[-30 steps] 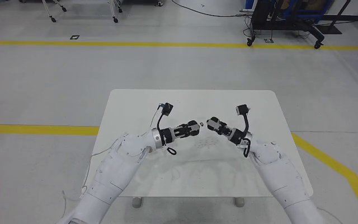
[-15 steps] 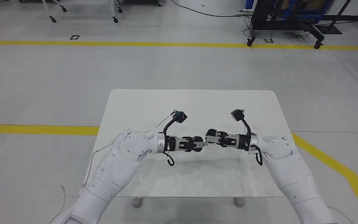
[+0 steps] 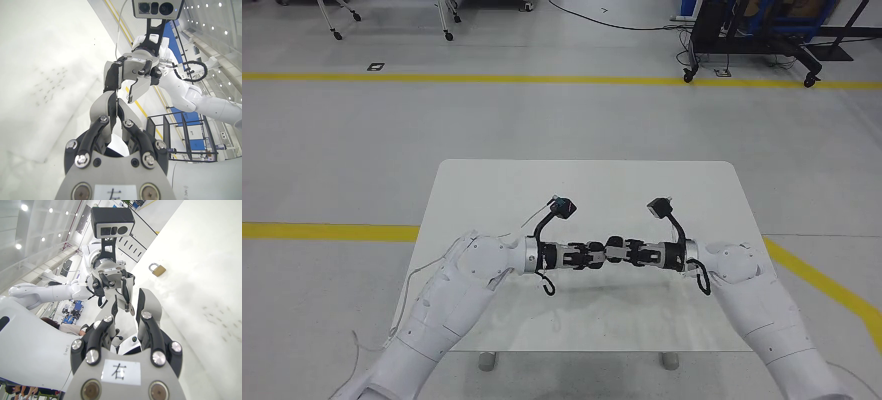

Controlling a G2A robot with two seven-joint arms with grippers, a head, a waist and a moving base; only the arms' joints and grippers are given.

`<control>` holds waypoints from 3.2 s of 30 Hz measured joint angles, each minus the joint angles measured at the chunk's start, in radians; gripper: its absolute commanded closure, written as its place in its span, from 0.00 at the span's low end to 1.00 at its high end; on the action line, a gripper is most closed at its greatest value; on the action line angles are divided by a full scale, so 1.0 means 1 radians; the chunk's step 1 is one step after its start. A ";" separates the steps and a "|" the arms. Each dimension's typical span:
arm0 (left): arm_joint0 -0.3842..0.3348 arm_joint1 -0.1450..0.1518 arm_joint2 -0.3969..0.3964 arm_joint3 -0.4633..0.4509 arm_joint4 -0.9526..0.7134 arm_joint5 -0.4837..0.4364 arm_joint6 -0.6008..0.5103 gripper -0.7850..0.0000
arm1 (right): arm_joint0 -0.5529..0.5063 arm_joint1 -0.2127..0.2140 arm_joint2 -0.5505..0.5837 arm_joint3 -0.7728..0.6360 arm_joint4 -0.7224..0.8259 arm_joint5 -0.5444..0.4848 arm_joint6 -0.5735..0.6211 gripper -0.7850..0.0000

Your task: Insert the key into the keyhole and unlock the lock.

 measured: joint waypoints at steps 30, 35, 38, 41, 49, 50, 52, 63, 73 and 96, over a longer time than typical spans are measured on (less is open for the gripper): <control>0.014 0.012 -0.023 -0.007 0.000 0.003 0.125 0.00 | 0.036 0.061 -0.105 0.081 0.145 -0.068 -0.068 1.00; 0.028 0.014 -0.045 -0.015 -0.004 0.024 0.192 0.00 | 0.028 0.071 -0.092 0.110 0.243 -0.085 -0.085 1.00; 0.041 0.015 -0.064 -0.030 -0.036 0.033 0.238 0.00 | 0.018 0.075 -0.079 0.139 0.322 -0.100 -0.100 1.00; 0.041 0.015 -0.064 -0.031 -0.036 0.034 0.239 0.00 | 0.016 0.075 -0.075 0.153 0.348 -0.102 -0.102 1.00; 0.059 0.023 -0.098 -0.115 -0.042 0.038 0.250 0.00 | 0.016 0.075 -0.075 0.151 0.345 -0.102 -0.102 1.00; 0.068 0.035 -0.135 -0.155 -0.005 0.040 0.242 0.00 | 0.016 0.075 -0.075 0.151 0.345 -0.102 -0.102 1.00; 0.092 0.057 -0.204 -0.226 0.087 0.047 0.205 0.00 | 0.016 0.075 -0.075 0.151 0.345 -0.102 -0.102 1.00; 0.287 0.157 -0.446 -0.559 0.667 0.033 -0.250 0.00 | 0.016 0.075 -0.075 0.151 0.345 -0.102 -0.102 1.00; 0.207 0.138 -0.236 -0.321 0.886 0.082 -0.198 0.28 | 0.016 0.075 -0.075 0.151 0.345 -0.102 -0.102 1.00; 0.143 0.131 -0.169 -0.222 0.926 0.166 -0.202 1.00 | 0.016 0.075 -0.075 0.151 0.345 -0.102 -0.102 1.00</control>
